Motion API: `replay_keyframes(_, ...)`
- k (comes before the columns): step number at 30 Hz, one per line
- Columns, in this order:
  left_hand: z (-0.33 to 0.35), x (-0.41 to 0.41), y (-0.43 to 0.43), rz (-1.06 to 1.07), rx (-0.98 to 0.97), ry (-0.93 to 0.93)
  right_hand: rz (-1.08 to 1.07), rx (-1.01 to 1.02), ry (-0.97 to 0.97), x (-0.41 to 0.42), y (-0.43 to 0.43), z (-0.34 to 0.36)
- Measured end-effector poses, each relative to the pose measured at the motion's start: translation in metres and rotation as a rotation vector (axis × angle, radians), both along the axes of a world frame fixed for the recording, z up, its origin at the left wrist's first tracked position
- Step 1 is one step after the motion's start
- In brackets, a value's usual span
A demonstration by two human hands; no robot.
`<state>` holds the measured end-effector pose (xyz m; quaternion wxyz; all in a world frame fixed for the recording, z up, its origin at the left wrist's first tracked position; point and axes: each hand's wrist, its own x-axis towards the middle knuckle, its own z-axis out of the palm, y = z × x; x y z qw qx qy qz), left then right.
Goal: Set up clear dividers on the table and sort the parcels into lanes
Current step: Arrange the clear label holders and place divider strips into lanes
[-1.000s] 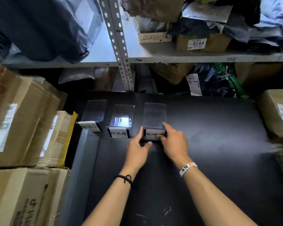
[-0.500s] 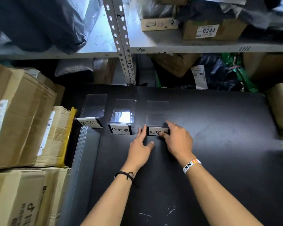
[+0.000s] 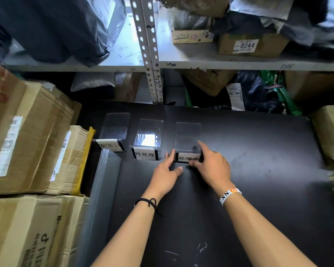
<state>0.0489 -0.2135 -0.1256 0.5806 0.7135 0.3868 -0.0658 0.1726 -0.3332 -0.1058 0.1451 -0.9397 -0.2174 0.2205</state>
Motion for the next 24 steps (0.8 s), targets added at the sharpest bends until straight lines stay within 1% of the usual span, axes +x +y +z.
replay_keyframes(2,0.009,-0.002,0.003,0.022,-0.009,-0.019,-0.016,-0.032,-0.037,0.001,-0.003,0.007)
replay_keyframes(6,0.046,-0.006,0.017,0.005,0.114,-0.088,-0.027,-0.03,-0.108,0.005,-0.001,0.032)
replay_keyframes(8,0.069,-0.008,0.029,0.016,0.198,-0.129,0.034,0.018,-0.163,0.001,0.01,0.048)
replay_keyframes(11,0.104,-0.008,0.056,0.066,0.417,-0.164,0.2,0.127,-0.236,-0.015,0.042,0.067)
replay_keyframes(13,0.123,-0.007,0.08,0.06,0.562,-0.142,0.31,0.201,-0.255,-0.027,0.069,0.076)
replay_keyframes(15,0.135,-0.007,0.111,0.005,0.689,-0.052,0.394,0.234,-0.276,-0.038,0.096,0.078)
replay_keyframes(18,0.137,-0.011,0.165,-0.074,0.823,0.235,0.46,0.239,-0.265,-0.051,0.14,0.072)
replay_keyframes(21,0.127,-0.015,0.202,-0.261,0.872,0.47,0.495,0.195,-0.251,-0.061,0.178,0.057)
replay_keyframes(24,0.11,-0.021,0.223,-0.411,0.841,0.583,0.528,0.128,-0.26,-0.068,0.207,0.039)
